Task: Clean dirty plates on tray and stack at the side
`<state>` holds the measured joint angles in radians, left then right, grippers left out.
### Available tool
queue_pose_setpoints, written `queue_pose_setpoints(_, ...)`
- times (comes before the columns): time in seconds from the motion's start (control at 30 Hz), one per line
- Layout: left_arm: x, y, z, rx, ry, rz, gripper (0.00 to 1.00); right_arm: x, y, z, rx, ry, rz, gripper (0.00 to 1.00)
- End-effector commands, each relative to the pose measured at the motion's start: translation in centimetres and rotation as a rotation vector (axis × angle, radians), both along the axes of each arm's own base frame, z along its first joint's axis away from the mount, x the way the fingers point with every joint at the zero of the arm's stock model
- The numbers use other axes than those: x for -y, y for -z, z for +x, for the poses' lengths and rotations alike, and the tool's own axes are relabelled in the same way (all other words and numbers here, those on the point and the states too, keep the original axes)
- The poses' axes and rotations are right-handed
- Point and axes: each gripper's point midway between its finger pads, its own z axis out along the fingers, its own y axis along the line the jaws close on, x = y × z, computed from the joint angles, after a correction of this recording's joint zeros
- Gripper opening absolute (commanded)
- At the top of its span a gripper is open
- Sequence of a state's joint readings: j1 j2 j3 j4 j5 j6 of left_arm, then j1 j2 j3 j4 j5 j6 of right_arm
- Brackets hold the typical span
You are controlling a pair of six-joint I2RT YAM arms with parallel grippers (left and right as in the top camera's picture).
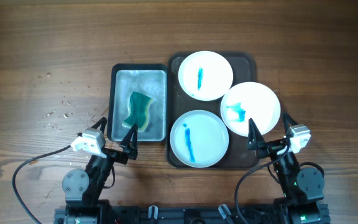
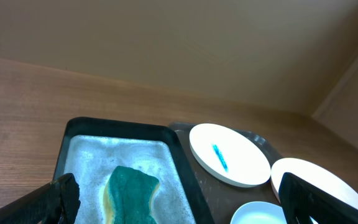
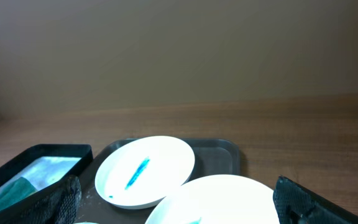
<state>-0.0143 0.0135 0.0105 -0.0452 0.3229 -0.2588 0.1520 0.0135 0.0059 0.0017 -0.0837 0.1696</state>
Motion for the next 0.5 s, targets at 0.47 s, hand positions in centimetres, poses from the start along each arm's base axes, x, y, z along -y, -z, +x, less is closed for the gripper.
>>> queue_pose_setpoints(0.47,0.9,-0.3,-0.3,-0.039,0.045,-0.150,1.00,-3.5,-1.9,-1.5,0.060,-0.220,-0.009,1.00)
